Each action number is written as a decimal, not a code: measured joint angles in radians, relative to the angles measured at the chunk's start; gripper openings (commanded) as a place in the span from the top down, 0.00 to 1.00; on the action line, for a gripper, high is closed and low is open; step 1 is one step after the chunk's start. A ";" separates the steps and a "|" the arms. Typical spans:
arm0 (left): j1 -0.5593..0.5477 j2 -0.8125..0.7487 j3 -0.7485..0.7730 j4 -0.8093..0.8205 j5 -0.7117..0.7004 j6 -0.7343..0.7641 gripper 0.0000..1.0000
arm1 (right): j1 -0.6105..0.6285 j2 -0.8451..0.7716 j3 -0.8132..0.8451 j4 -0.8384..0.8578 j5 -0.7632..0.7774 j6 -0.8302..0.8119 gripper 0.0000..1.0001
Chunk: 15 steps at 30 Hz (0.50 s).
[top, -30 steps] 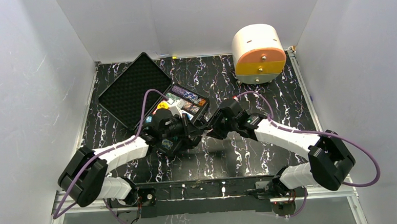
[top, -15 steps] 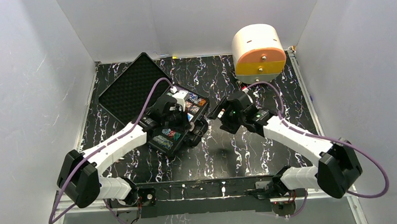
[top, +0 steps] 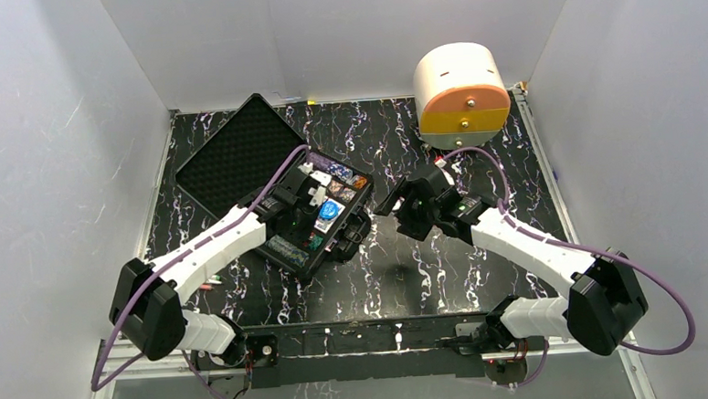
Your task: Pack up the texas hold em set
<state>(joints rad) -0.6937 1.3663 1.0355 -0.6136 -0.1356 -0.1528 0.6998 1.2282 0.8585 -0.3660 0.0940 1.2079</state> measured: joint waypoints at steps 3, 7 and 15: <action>0.000 0.008 0.002 -0.017 -0.008 0.014 1.00 | 0.000 0.011 -0.005 -0.001 -0.003 0.000 0.18; 0.000 0.015 0.004 -0.015 -0.013 0.027 1.00 | 0.000 0.016 -0.006 -0.003 -0.011 0.000 0.18; -0.002 0.043 0.024 -0.012 -0.063 0.038 1.00 | 0.000 0.016 -0.006 -0.003 -0.012 0.000 0.18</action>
<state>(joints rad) -0.6960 1.4094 1.0592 -0.6254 -0.1982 -0.1150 0.6998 1.2438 0.8524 -0.3687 0.0818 1.2079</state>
